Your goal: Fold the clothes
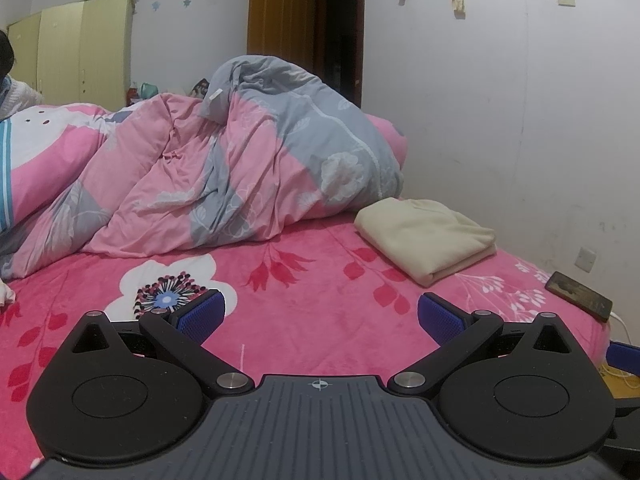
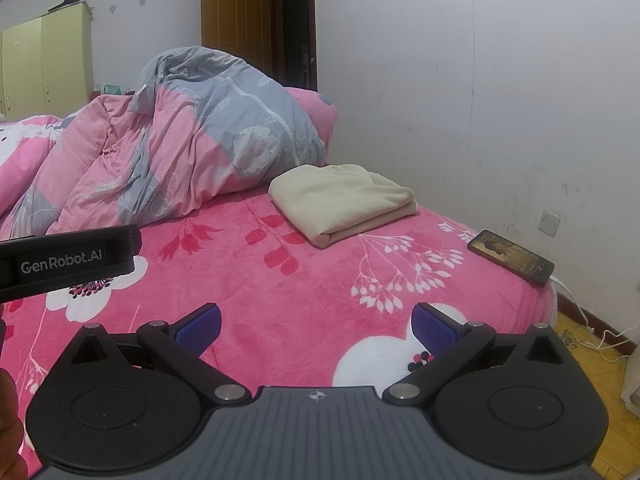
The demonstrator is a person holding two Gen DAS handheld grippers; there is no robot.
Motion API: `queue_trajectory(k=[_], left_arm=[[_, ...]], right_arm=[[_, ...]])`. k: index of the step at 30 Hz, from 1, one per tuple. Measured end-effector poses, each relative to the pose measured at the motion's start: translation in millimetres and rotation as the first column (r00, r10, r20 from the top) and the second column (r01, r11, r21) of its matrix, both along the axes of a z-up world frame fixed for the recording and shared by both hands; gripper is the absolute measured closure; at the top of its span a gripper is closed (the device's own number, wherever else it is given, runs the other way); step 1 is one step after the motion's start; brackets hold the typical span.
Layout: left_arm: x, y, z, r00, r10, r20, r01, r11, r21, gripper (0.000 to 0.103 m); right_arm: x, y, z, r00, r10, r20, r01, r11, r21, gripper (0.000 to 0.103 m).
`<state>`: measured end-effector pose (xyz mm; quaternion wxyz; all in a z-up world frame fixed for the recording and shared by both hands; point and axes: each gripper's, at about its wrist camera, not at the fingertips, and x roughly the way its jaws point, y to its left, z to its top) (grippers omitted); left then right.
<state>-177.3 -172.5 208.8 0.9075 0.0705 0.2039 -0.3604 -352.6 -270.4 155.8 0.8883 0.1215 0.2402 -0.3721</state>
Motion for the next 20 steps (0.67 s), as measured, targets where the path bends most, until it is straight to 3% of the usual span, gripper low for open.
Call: queue_trajectory(k=[20], left_arm=[[3.2, 0.3, 0.0, 1.0, 0.005, -0.003, -0.005, 1.0, 0.004, 0.0]], right_arm=[[1.9, 0.0, 0.0, 1.0, 0.002, 0.0, -0.002, 1.0, 0.0, 0.0]])
